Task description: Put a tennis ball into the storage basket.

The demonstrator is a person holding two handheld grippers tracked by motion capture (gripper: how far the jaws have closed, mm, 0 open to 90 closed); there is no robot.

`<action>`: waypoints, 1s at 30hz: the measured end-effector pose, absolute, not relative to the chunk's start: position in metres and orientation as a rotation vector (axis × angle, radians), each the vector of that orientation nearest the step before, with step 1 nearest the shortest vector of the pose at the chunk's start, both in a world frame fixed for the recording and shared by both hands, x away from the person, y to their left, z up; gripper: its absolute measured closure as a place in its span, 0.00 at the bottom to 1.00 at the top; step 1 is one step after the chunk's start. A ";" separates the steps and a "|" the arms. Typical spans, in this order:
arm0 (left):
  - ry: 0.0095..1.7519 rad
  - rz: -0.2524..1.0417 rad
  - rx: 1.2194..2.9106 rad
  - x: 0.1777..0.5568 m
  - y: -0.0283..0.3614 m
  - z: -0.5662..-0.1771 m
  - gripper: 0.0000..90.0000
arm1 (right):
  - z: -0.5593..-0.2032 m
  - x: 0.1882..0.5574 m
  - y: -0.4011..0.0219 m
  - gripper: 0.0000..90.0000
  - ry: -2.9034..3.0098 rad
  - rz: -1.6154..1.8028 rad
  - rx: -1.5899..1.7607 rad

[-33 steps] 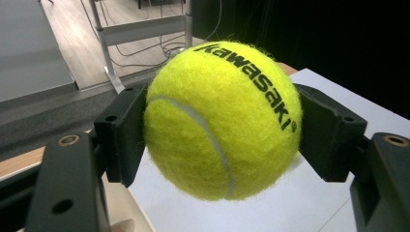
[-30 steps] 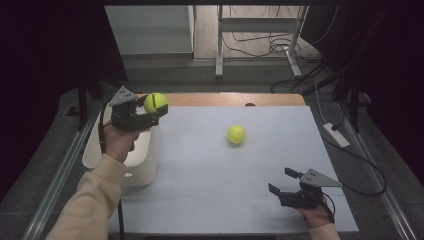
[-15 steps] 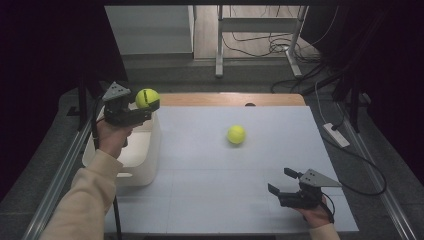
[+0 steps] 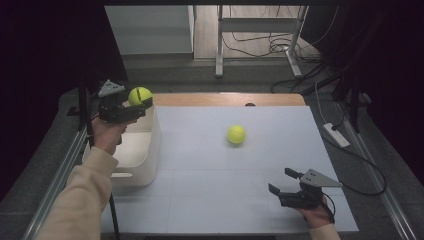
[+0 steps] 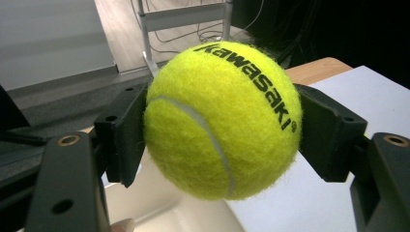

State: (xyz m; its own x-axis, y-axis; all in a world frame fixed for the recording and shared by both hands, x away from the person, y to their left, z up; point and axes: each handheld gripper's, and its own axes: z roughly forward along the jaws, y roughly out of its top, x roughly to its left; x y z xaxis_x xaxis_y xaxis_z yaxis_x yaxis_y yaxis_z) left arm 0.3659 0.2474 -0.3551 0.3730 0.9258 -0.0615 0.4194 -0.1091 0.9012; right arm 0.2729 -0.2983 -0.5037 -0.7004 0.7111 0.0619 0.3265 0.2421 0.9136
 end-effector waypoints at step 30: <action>1.348 0.695 1.680 0.385 0.276 -0.366 0.30 | -0.505 0.274 -0.298 0.14 2.161 1.445 0.952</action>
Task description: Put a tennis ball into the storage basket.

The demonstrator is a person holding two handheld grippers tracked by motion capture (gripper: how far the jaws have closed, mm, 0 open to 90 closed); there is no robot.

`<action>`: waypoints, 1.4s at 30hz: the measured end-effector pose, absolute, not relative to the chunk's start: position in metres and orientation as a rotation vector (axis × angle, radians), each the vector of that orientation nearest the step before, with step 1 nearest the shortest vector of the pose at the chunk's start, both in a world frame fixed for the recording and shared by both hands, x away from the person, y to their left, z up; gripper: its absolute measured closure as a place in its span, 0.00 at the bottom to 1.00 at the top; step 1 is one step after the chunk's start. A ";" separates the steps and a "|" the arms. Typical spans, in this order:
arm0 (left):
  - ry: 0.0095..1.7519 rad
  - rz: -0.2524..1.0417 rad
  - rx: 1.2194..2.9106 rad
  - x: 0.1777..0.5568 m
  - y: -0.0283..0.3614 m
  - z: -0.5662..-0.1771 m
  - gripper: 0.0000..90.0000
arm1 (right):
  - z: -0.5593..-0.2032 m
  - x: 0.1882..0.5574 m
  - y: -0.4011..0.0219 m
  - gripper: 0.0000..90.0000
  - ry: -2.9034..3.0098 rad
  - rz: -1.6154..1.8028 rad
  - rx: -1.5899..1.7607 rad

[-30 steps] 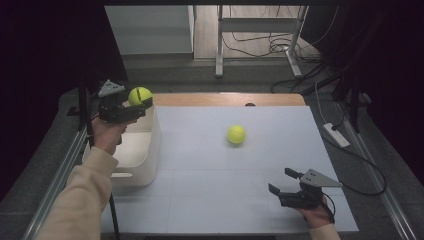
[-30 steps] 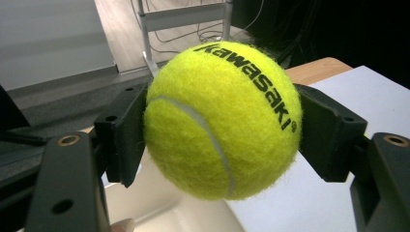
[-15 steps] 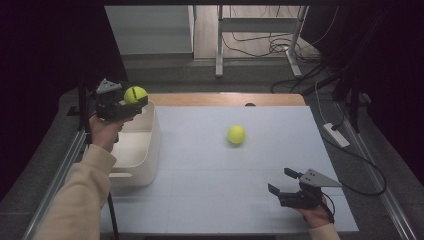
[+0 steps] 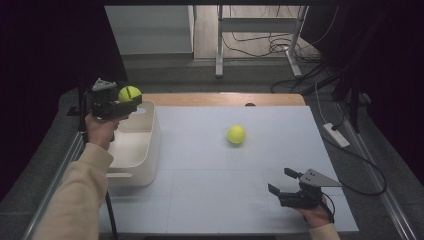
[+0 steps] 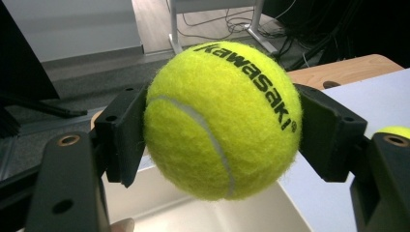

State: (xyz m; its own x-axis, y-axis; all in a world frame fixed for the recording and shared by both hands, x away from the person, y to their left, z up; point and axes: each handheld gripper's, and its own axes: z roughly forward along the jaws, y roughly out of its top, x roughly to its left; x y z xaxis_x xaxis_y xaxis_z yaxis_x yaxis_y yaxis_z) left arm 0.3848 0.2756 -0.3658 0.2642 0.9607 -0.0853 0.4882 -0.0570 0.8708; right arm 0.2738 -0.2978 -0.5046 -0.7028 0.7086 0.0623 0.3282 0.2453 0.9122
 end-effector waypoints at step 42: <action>1.566 0.668 1.770 0.405 0.302 -0.400 0.30 | -0.506 0.274 -0.298 0.14 2.164 1.437 0.954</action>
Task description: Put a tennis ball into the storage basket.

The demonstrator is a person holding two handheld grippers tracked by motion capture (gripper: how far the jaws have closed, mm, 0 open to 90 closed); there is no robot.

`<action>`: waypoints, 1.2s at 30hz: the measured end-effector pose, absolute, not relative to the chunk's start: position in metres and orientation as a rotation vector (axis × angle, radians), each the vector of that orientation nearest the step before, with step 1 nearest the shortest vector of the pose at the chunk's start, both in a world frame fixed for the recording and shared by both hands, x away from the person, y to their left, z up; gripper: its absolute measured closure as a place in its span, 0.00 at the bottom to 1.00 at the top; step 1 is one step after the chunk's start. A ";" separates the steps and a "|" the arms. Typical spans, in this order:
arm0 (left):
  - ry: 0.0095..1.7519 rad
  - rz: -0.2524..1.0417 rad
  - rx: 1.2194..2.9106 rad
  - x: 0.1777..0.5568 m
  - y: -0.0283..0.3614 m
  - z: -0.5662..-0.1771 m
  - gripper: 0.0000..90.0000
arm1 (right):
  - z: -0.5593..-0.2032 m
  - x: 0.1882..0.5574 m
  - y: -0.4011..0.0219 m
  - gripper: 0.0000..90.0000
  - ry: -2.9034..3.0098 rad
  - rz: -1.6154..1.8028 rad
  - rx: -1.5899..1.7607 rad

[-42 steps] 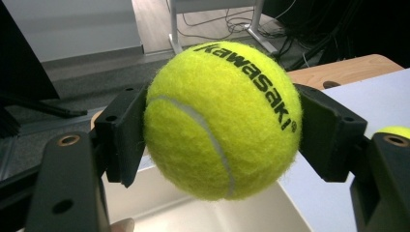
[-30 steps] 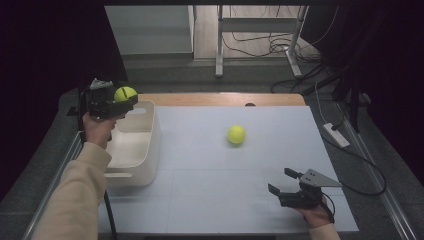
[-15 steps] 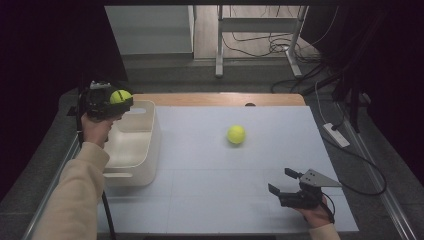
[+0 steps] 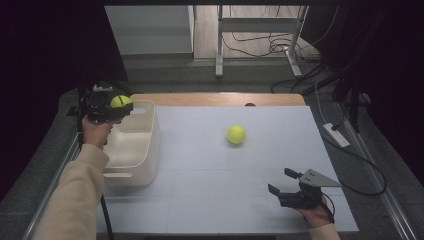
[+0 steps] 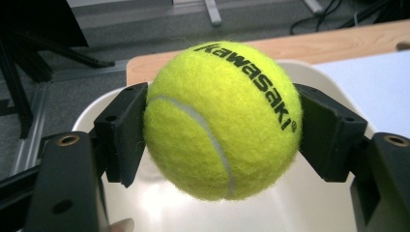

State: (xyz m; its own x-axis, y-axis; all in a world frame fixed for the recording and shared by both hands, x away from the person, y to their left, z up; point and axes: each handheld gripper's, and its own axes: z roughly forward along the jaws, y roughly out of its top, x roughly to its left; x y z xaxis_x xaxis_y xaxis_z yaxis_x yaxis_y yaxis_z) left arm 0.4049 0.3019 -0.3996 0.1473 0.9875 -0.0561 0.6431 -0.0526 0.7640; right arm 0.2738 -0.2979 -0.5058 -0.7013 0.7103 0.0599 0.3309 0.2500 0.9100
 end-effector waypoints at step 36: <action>1.504 0.582 1.696 0.398 0.307 -0.395 0.12 | -0.506 0.274 -0.299 0.14 2.169 1.432 0.956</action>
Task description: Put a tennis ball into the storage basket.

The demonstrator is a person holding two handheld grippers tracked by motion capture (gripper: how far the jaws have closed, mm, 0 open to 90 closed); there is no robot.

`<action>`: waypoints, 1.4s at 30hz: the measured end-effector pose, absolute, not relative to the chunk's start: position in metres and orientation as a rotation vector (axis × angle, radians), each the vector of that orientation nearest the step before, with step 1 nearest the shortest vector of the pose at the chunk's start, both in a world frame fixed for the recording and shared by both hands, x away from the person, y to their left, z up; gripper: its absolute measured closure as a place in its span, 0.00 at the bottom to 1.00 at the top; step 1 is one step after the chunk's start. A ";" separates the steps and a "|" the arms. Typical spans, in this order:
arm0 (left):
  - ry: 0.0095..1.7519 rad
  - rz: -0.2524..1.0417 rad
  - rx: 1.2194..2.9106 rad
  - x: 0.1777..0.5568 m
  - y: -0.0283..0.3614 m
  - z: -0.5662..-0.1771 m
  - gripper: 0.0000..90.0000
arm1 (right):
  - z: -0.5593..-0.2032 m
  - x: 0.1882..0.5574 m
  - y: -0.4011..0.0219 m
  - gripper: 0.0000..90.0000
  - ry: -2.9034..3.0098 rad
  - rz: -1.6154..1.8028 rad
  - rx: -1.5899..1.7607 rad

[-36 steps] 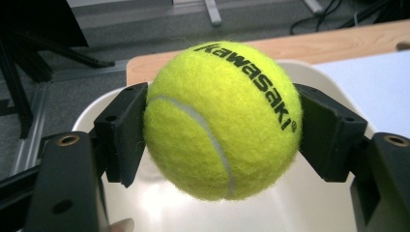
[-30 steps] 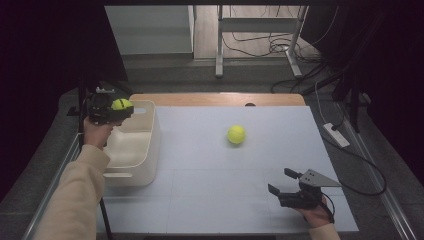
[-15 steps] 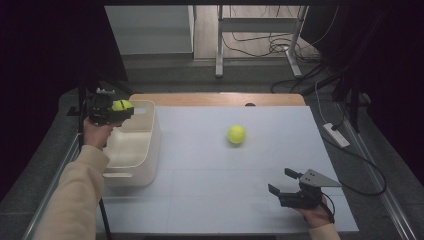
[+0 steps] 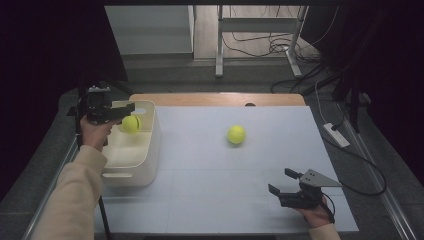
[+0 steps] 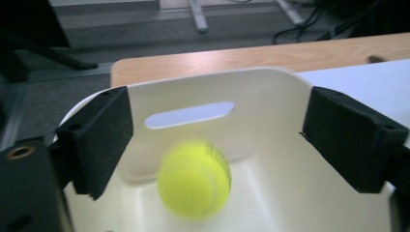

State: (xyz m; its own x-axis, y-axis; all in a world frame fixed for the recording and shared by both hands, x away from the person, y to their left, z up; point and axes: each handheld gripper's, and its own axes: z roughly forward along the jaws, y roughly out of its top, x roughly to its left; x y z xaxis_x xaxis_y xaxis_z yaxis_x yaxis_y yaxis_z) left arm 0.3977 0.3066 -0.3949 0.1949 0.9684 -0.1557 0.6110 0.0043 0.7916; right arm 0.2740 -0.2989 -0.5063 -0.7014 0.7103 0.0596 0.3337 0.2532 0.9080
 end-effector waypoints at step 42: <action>1.088 0.434 1.685 0.358 0.250 -0.374 0.12 | -0.507 0.278 -0.301 0.14 2.153 1.428 0.984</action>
